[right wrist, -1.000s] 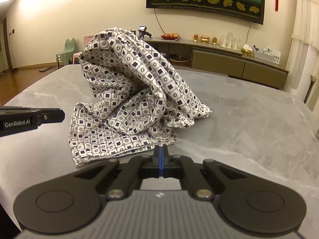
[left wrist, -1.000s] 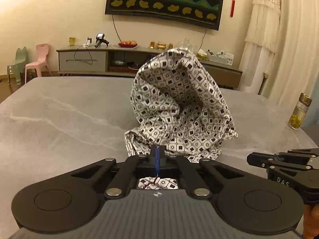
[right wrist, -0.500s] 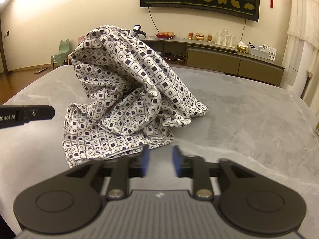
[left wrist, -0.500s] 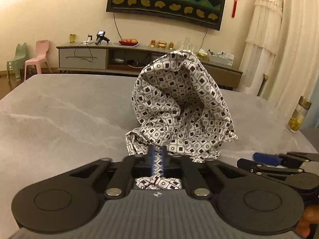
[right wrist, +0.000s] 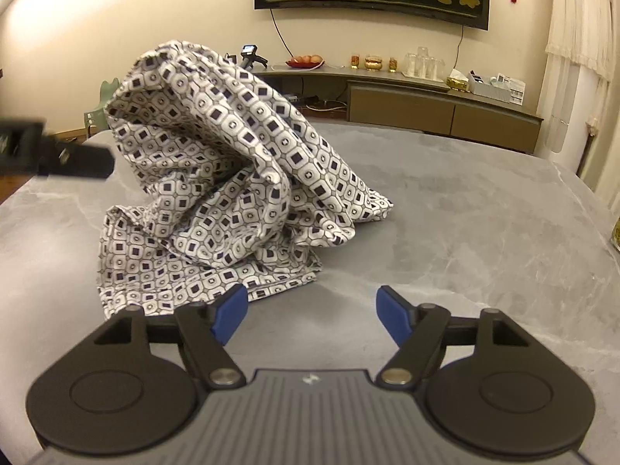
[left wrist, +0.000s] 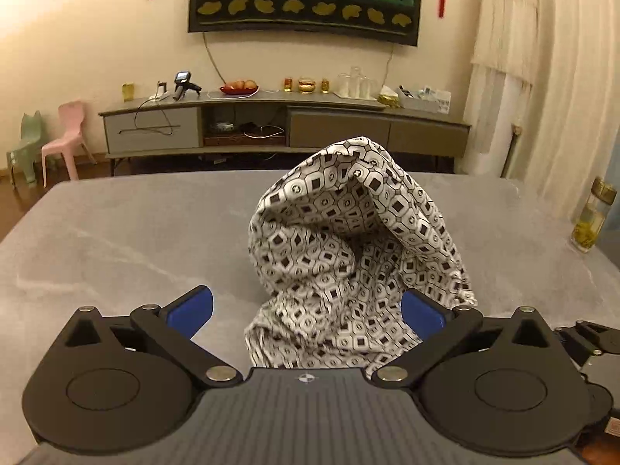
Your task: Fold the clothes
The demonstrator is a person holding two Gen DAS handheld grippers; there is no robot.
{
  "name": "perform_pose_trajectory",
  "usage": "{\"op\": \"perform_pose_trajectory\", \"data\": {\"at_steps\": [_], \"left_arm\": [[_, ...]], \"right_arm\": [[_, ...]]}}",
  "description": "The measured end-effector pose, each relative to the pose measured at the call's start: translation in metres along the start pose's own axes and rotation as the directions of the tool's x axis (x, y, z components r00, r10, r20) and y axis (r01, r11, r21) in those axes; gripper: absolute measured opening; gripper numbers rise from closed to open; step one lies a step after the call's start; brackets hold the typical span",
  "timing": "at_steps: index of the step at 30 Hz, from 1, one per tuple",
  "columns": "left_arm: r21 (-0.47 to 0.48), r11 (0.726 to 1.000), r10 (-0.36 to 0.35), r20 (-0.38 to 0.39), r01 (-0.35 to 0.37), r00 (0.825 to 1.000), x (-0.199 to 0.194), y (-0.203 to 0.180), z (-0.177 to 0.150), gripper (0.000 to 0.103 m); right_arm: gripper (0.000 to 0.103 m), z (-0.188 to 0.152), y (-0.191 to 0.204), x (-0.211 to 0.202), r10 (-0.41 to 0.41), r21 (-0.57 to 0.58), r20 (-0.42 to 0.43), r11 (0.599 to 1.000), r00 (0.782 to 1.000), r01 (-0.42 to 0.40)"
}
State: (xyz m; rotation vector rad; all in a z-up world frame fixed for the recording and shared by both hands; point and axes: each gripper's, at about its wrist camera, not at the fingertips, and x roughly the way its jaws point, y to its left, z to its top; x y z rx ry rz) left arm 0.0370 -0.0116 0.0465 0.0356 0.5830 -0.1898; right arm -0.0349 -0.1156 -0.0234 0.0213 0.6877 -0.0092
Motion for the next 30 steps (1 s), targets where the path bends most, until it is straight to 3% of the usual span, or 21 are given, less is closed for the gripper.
{"op": "perform_pose_trajectory", "data": {"at_steps": [3,7,9,12,13,16,18,20,22,24,27,29,30], "left_arm": [[-0.03,0.999,-0.022,-0.006,0.022,1.0,0.013,0.006,-0.01,0.102],[-0.176,0.982,-0.083,-0.111,0.063,0.99,0.032,0.024,-0.033,0.102],[-0.197,0.976,-0.11,-0.111,0.087,0.988,0.03,0.029,-0.035,0.102],[-0.193,0.979,-0.081,-0.076,0.065,0.994,0.023,0.037,-0.033,0.102],[-0.208,0.976,-0.082,-0.072,0.065,0.994,0.022,0.042,-0.031,0.102],[-0.271,0.958,-0.113,-0.079,0.088,0.99,0.027,0.053,-0.029,0.102],[-0.298,0.95,-0.127,-0.089,0.095,0.988,0.033,0.058,-0.028,0.102],[-0.297,0.951,-0.112,-0.09,0.081,0.99,0.036,0.061,-0.027,0.102],[-0.294,0.953,-0.096,-0.088,0.067,0.991,0.038,0.065,-0.025,0.102],[-0.302,0.951,-0.091,-0.08,0.063,0.993,0.037,0.07,-0.024,0.102],[-0.303,0.95,-0.11,-0.082,0.081,0.991,0.039,0.069,-0.027,0.102],[-0.285,0.954,-0.12,-0.092,0.09,0.989,0.043,0.064,-0.03,0.102],[-0.27,0.959,-0.123,-0.099,0.093,0.987,0.045,0.06,-0.033,0.102]], "right_arm": [[0.075,0.0,0.001,0.006,-0.008,-0.005,-0.011,1.0,1.0,0.008],[0.076,0.0,0.001,0.012,-0.018,-0.013,-0.019,1.0,1.0,0.018],[0.076,0.002,0.001,0.011,-0.023,-0.025,-0.013,0.999,1.0,0.022],[0.083,0.018,0.004,0.007,-0.016,-0.075,0.044,0.997,0.999,0.02],[0.087,0.025,0.005,0.009,-0.012,-0.099,0.062,0.995,0.998,0.018],[0.087,0.045,0.01,0.023,0.005,-0.187,0.09,0.982,0.996,0.012],[0.071,0.056,0.012,0.041,0.02,-0.236,0.057,0.972,0.998,-0.006],[0.004,0.066,0.013,0.061,0.035,-0.278,0.003,0.96,0.999,-0.033],[0.003,0.081,0.011,0.063,0.054,-0.291,-0.002,0.955,0.999,-0.053],[0.003,0.105,0.003,0.032,0.123,-0.257,0.081,0.961,0.989,-0.099],[0.003,0.136,-0.024,-0.037,0.267,-0.118,0.24,0.962,0.933,-0.245],[0.003,0.138,-0.045,-0.061,0.278,-0.05,0.305,0.96,0.911,-0.276],[0.003,0.132,-0.056,-0.062,0.242,-0.036,0.308,0.969,0.92,-0.243]]}}
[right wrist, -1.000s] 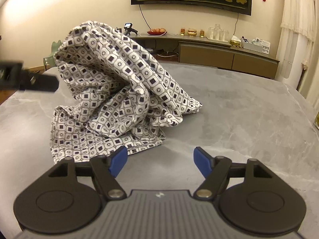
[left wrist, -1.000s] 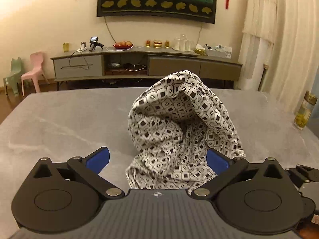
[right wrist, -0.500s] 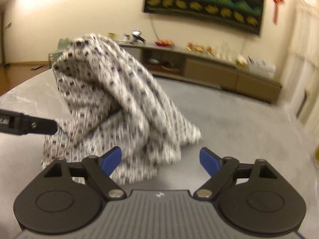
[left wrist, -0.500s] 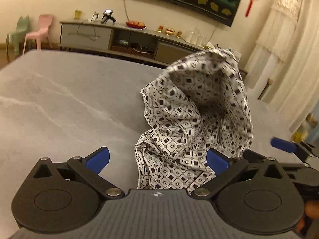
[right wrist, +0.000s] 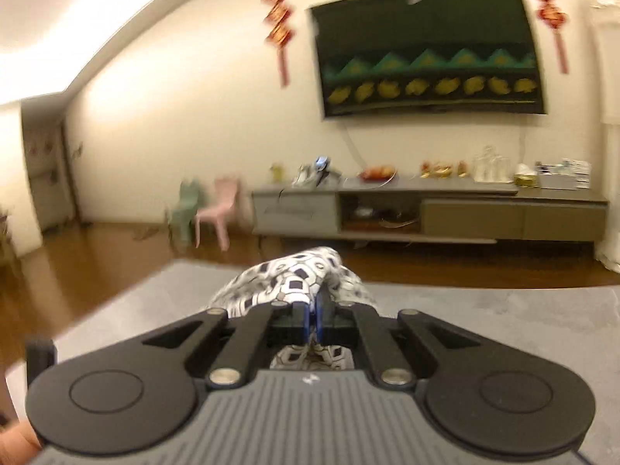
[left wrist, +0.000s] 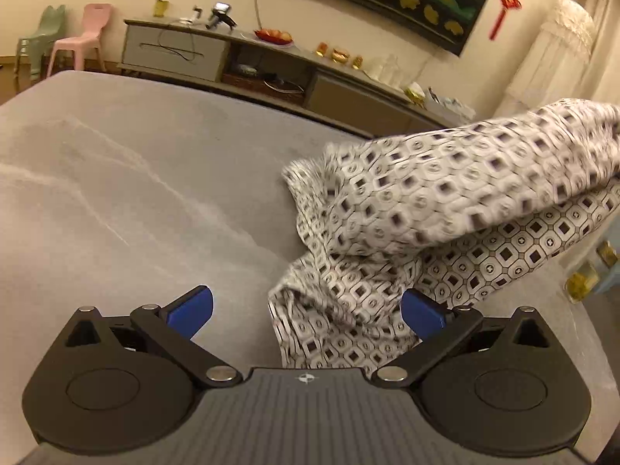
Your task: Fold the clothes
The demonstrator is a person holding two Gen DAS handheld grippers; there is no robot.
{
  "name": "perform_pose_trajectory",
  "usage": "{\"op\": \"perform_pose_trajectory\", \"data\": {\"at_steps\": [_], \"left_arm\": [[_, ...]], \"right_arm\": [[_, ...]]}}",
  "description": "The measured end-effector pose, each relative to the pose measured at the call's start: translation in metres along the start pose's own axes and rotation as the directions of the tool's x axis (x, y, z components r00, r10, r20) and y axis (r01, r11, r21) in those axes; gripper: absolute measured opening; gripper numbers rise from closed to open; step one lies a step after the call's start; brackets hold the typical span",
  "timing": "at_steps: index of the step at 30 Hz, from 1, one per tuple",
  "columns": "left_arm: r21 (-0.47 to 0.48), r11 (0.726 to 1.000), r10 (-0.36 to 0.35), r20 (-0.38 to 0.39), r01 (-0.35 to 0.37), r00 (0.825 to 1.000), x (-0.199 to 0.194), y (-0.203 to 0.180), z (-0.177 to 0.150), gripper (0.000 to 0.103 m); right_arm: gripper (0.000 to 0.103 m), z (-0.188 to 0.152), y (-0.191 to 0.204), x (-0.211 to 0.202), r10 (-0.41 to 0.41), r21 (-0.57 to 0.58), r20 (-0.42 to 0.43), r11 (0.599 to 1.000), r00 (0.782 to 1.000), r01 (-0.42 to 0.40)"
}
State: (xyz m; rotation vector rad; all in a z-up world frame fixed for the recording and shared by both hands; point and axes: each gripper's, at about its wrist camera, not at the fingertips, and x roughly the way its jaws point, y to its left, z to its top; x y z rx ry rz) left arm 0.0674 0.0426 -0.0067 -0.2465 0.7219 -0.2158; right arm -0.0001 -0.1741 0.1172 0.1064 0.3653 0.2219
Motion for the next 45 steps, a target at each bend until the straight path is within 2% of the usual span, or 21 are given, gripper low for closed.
{"op": "perform_pose_trajectory", "data": {"at_steps": [2,4,5,6,8,14,17,18,22,23,26,28,29,30,32,34,36,38,41,43,45], "left_arm": [[0.033,0.999,-0.001,-0.014,0.001,1.0,0.006,-0.006,-0.006,0.102],[0.076,0.997,0.026,-0.006,-0.025,1.0,0.011,-0.014,-0.01,0.102],[0.095,0.995,0.042,0.0,-0.042,0.999,0.014,-0.017,-0.011,0.102],[0.114,0.992,0.059,0.006,-0.059,0.998,0.017,-0.021,-0.012,0.102],[0.142,0.986,0.09,0.02,-0.092,0.996,0.024,-0.027,-0.009,0.102],[0.184,0.977,0.099,0.051,-0.107,0.994,0.047,-0.046,0.023,0.102],[0.088,0.996,0.017,0.059,-0.022,0.998,0.047,-0.038,0.045,0.102],[0.021,0.999,-0.049,0.045,0.048,0.998,0.048,-0.03,0.05,0.102],[-0.224,0.949,-0.239,-0.052,0.222,0.97,0.076,-0.012,0.073,0.102],[-0.216,0.949,-0.253,-0.077,0.231,0.964,0.087,-0.019,0.078,0.102],[-0.109,0.974,-0.216,-0.162,0.2,0.963,0.121,-0.054,0.09,0.102],[-0.025,0.985,-0.174,-0.209,0.173,0.962,0.142,-0.079,0.093,0.085],[0.013,0.987,-0.152,-0.226,0.159,0.962,0.151,-0.089,0.093,0.034],[0.038,0.989,-0.133,-0.236,0.146,0.963,0.154,-0.095,0.095,0.01],[0.009,0.985,-0.17,-0.137,0.173,0.976,0.133,-0.096,0.108,0.005],[-0.035,0.972,-0.233,0.016,0.233,0.972,0.089,-0.085,0.125,0.004],[-0.069,0.953,-0.275,0.214,0.296,0.937,0.023,-0.056,0.136,0.004],[-0.095,0.958,-0.218,0.376,0.272,0.901,-0.037,-0.017,0.137,0.004],[-0.206,0.978,0.047,0.366,0.031,0.93,-0.059,0.047,0.124,0.004],[-0.249,0.967,0.119,0.249,-0.055,0.961,-0.041,0.082,0.11,0.004],[-0.287,0.953,0.145,0.159,-0.095,0.977,-0.024,0.108,0.091,0.004]], "right_arm": [[0.003,-0.026,-0.024,0.008,-0.144,-0.022,-0.066,0.989,0.987,0.143],[0.003,-0.063,-0.056,0.032,-0.279,0.016,-0.21,0.957,0.937,0.289],[0.003,-0.08,-0.074,0.042,-0.307,0.068,-0.292,0.938,0.906,0.34],[0.003,-0.087,-0.084,0.044,-0.29,0.124,-0.33,0.93,0.898,0.346],[0.003,-0.086,-0.093,0.042,-0.216,0.205,-0.325,0.934,0.921,0.291],[0.003,-0.062,-0.099,0.015,-0.206,0.235,-0.185,0.94,0.961,0.247],[0.003,-0.058,-0.125,0.005,-0.259,0.252,-0.188,0.92,0.947,0.301],[0.004,-0.059,-0.136,0.006,-0.279,0.256,-0.206,0.91,0.938,0.326],[0.02,-0.068,-0.154,0.025,-0.313,0.211,-0.306,0.899,0.899,0.384],[0.032,-0.069,-0.153,0.026,-0.309,0.217,-0.308,0.898,0.9,0.383],[0.045,-0.069,-0.139,0.023,-0.28,0.225,-0.281,0.911,0.918,0.347],[0.046,-0.069,-0.131,0.018,-0.278,0.207,-0.269,0.918,0.922,0.337],[0.047,-0.069,-0.129,0.017,-0.279,0.202,-0.265,0.92,0.923,0.336],[0.047,-0.069,-0.131,0.017,-0.284,0.205,-0.267,0.917,0.921,0.343],[0.047,-0.068,-0.137,0.015,-0.291,0.238,-0.271,0.903,0.917,0.357],[0.047,-0.066,-0.149,0.009,-0.281,0.297,-0.257,0.888,0.925,0.352],[0.05,-0.063,-0.159,0.001,-0.246,0.364,-0.23,0.876,0.942,0.318],[0.067,-0.062,-0.163,-0.004,-0.201,0.403,-0.207,0.874,0.958,0.27],[0.07,-0.063,-0.151,0.002,-0.154,0.368,-0.21,0.902,0.965,0.224],[0.072,-0.067,-0.134,0.014,-0.145,0.294,-0.246,0.931,0.958,0.216],[0.074,-0.074,-0.114,0.025,-0.121,0.236,-0.274,0.953,0.954,0.189]]}}
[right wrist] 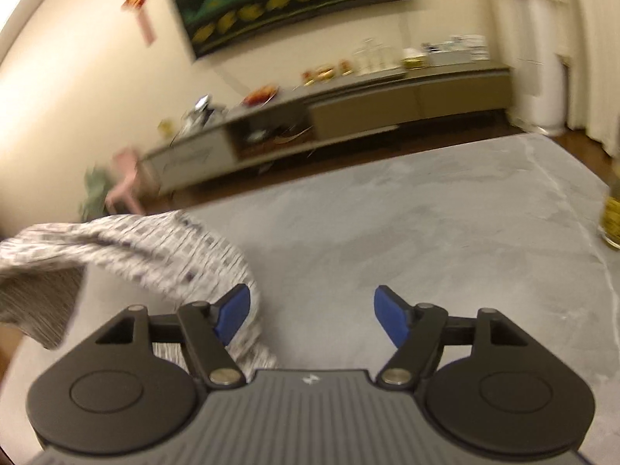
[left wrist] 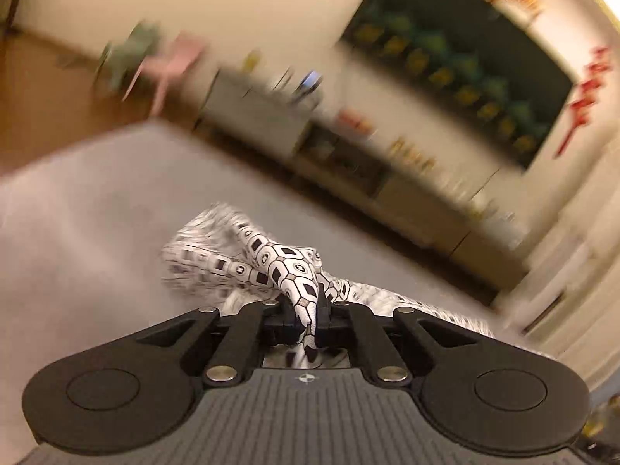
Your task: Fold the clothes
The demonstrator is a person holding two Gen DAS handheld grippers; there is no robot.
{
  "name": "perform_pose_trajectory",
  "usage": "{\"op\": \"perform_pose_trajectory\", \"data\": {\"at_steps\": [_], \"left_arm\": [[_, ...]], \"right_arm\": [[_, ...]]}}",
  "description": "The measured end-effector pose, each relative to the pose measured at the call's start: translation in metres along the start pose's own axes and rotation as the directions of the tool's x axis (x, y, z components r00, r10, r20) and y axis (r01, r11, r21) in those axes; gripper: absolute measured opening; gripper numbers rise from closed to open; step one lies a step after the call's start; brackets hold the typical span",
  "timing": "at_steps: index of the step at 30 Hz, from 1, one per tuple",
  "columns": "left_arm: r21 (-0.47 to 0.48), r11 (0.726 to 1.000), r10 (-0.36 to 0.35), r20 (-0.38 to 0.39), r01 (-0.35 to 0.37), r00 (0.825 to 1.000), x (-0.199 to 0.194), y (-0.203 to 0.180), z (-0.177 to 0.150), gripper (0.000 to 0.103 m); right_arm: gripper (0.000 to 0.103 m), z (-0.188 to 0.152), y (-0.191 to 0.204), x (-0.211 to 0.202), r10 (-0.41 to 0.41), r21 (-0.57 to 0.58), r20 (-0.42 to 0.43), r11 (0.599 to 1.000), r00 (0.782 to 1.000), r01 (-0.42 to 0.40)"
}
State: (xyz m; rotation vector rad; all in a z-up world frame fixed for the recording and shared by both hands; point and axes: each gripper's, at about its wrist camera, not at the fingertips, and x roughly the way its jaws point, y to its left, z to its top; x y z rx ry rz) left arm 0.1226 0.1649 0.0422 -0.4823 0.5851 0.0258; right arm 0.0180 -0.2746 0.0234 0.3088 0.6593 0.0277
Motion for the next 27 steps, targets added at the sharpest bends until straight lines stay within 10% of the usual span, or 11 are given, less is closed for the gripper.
{"op": "perform_pose_trajectory", "data": {"at_steps": [9,12,17,22,27], "left_arm": [[-0.016,0.994,-0.108,-0.088,0.107,0.99,0.013,0.028,-0.021,0.006],[0.072,0.983,-0.155,-0.143,0.166,0.978,0.014,0.014,-0.03,0.043],[0.113,0.983,-0.131,-0.111,0.144,0.985,0.008,0.008,-0.034,0.045],[-0.023,0.979,-0.203,-0.04,0.202,0.978,-0.016,0.028,-0.013,0.045],[-0.059,0.976,-0.209,0.006,0.209,0.978,-0.021,0.033,0.006,0.045]], "right_arm": [[0.075,-0.054,0.075,0.041,0.001,-0.256,-0.082,0.966,0.997,-0.022],[0.075,-0.06,0.093,0.04,-0.022,-0.359,-0.013,0.933,1.0,0.016],[0.075,-0.066,0.112,0.026,-0.023,-0.498,0.123,0.864,0.992,0.082],[0.075,-0.082,0.162,0.033,0.08,-0.784,0.137,0.618,0.987,0.059],[0.065,-0.105,0.198,0.087,-0.023,-0.948,0.088,0.304,0.996,0.091]]}}
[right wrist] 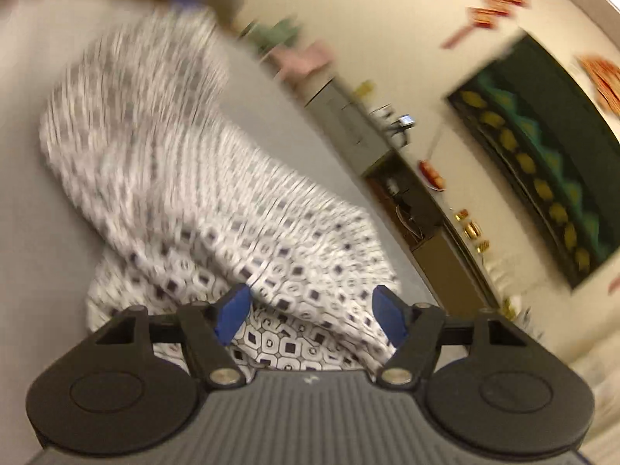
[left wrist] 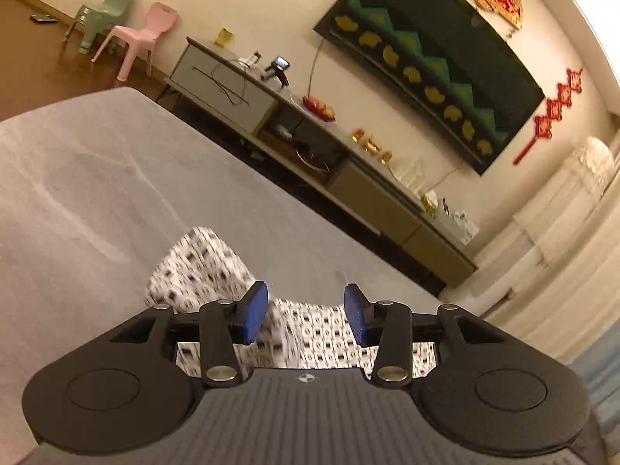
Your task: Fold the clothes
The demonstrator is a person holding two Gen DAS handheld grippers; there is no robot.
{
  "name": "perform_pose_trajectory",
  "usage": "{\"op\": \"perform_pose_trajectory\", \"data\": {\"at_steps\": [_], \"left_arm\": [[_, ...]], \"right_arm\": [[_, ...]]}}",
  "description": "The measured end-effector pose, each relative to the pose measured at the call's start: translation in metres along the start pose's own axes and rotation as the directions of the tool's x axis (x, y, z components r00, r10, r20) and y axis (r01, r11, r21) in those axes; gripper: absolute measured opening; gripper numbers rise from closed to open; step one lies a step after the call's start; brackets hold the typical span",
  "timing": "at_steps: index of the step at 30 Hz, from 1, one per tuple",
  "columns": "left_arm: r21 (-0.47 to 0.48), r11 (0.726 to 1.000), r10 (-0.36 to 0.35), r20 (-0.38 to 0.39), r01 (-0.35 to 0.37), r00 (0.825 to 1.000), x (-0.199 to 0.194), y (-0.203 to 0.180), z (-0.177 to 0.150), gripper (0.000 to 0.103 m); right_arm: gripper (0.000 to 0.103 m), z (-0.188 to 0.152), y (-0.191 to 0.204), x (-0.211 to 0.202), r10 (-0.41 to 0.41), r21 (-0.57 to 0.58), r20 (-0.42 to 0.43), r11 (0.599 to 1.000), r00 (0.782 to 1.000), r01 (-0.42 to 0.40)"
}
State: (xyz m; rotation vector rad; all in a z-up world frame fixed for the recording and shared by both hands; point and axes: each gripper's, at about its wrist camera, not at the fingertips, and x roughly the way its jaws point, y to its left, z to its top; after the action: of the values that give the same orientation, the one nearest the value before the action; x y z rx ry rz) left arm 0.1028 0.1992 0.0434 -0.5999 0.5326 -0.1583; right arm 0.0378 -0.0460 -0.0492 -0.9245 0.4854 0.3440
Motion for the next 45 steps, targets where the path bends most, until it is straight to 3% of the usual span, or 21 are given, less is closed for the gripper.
{"op": "perform_pose_trajectory", "data": {"at_steps": [3,4,5,7,8,9,11,12,15,17,19,22,25,27,30,34,36,37,38,43,45], "left_arm": [[-0.037,0.999,-0.011,0.015,0.011,1.0,-0.004,0.007,0.01,0.045],[-0.051,0.999,-0.015,0.024,0.017,1.0,-0.006,0.01,0.014,0.045],[-0.066,0.998,-0.02,0.032,0.022,0.999,-0.008,0.012,0.018,0.045],[-0.091,0.995,-0.025,0.061,0.03,0.998,-0.017,0.018,0.025,0.045],[-0.098,0.995,-0.027,0.078,0.035,0.997,-0.022,0.021,0.029,0.045],[-0.1,0.994,-0.03,0.091,0.039,0.995,-0.027,0.022,0.032,0.045],[-0.097,0.994,-0.034,0.099,0.043,0.995,-0.032,0.023,0.035,0.045],[-0.096,0.994,-0.038,0.096,0.047,0.995,-0.033,0.023,0.035,0.045],[-0.077,0.995,-0.06,0.035,0.063,0.998,-0.026,0.014,0.027,0.045],[-0.048,0.996,-0.071,-0.006,0.071,0.997,-0.02,0.005,0.02,0.045],[-0.014,0.996,-0.085,-0.039,0.085,0.996,-0.016,-0.003,0.014,0.046],[0.026,0.995,-0.093,-0.065,0.095,0.994,-0.011,-0.013,0.007,0.047],[0.032,0.995,-0.088,-0.076,0.091,0.993,-0.006,-0.015,0.004,0.047],[0.026,0.996,-0.085,-0.082,0.088,0.993,-0.003,-0.014,0.002,0.047],[0.029,0.995,-0.088,-0.091,0.091,0.992,0.0,-0.014,0.0,0.047],[0.038,0.996,-0.081,-0.103,0.085,0.991,0.004,-0.012,-0.004,0.047],[0.039,0.996,-0.078,-0.114,0.083,0.99,0.006,-0.012,-0.007,0.047],[0.036,0.996,-0.079,-0.127,0.084,0.989,0.008,-0.012,-0.009,0.047],[0.031,0.996,-0.082,-0.14,0.087,0.987,0.011,-0.011,-0.011,0.047],[-0.035,0.986,-0.167,-0.241,0.163,0.956,0.036,-0.013,-0.022,0.051],[-0.071,0.975,-0.221,-0.278,0.209,0.935,0.048,-0.018,-0.03,0.071]], "right_arm": [[0.048,0.013,0.01,0.019,0.025,-0.123,-0.042,0.992,0.999,-0.03],[0.012,0.02,0.003,0.017,0.035,-0.101,-0.032,0.994,0.999,-0.038],[0.003,0.027,-0.003,0.015,0.045,-0.078,-0.022,0.996,0.999,-0.046],[0.003,0.042,-0.025,0.004,0.066,0.023,0.023,0.998,0.998,-0.066],[0.003,0.049,-0.057,-0.016,0.072,0.2,0.099,0.976,0.992,-0.09],[0.003,0.051,-0.089,-0.036,0.062,0.367,0.174,0.922,0.983,-0.123],[0.003,0.032,-0.15,-0.068,-0.008,0.651,0.289,0.735,0.957,-0.19],[0.003,0.012,-0.172,-0.07,-0.062,0.749,0.264,0.642,0.962,-0.164],[0.003,-0.059,-0.2,-0.035,-0.126,0.879,-0.049,0.466,0.991,0.103],[0.004,-0.12,-0.196,-0.002,-0.018,0.902,-0.238,0.367,0.971,0.228],[0.01,-0.162,-0.182,0.008,0.06,0.895,-0.328,0.339,0.943,0.289],[0.021,-0.176,-0.159,-0.009,0.063,0.867,-0.319,0.424,0.946,0.264],[0.054,-0.142,-0.129,-0.045,-0.066,0.704,-0.269,0.667,0.961,0.243],[0.057,-0.112,-0.097,-0.073,-0.118,0.509,-0.161,0.84,0.98,0.185],[0.072,-0.08,-0.041,-0.101,0.02,0.202,0.023,0.979,1.0,-0.024],[0.075,-0.051,0.017,-0.077,0.206,0.018,0.016,0.978,0.978,-0.207],[0.061,-0.05,0.022,-0.053,0.27,0.002,-0.042,0.963,0.962,-0.271],[0.042,-0.052,0.019,-0.047,0.278,0.012,-0.049,0.961,0.959,-0.278],[0.01,-0.053,0.012,-0.042,0.291,0.043,-0.059,0.956,0.955,-0.289],[0.006,-0.052,-0.063,-0.081,0.286,0.333,0.112,0.892,0.952,-0.307],[0.006,-0.059,-0.075,-0.096,0.298,0.395,0.162,0.854,0.941,-0.339]]}}
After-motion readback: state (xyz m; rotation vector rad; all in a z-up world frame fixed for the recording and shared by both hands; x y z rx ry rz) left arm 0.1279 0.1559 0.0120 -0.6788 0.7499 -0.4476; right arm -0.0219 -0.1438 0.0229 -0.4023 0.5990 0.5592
